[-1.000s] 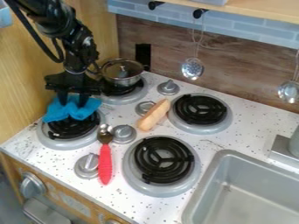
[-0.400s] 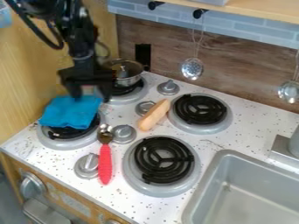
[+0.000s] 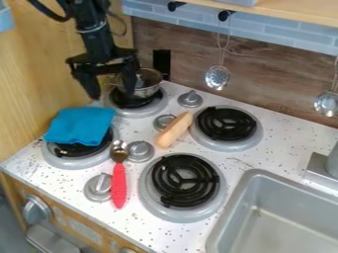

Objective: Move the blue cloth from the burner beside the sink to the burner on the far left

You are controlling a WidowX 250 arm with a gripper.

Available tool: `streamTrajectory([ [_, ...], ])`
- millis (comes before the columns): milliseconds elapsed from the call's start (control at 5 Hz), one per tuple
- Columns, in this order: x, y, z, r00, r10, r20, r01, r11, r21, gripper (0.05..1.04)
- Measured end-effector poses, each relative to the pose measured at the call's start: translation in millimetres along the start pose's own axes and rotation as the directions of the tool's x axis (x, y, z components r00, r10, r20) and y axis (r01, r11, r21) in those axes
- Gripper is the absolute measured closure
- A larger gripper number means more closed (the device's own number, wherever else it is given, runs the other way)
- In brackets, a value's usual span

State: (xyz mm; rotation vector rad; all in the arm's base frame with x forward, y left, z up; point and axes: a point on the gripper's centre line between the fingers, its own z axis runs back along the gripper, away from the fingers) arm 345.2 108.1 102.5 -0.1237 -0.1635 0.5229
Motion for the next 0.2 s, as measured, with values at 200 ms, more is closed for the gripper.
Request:
streamTrajectory([
  [200, -17.7, -21.7, 24.7, 0.997, -0.071, 0.018, 0.071, 0.997, 0.034, 0.079],
])
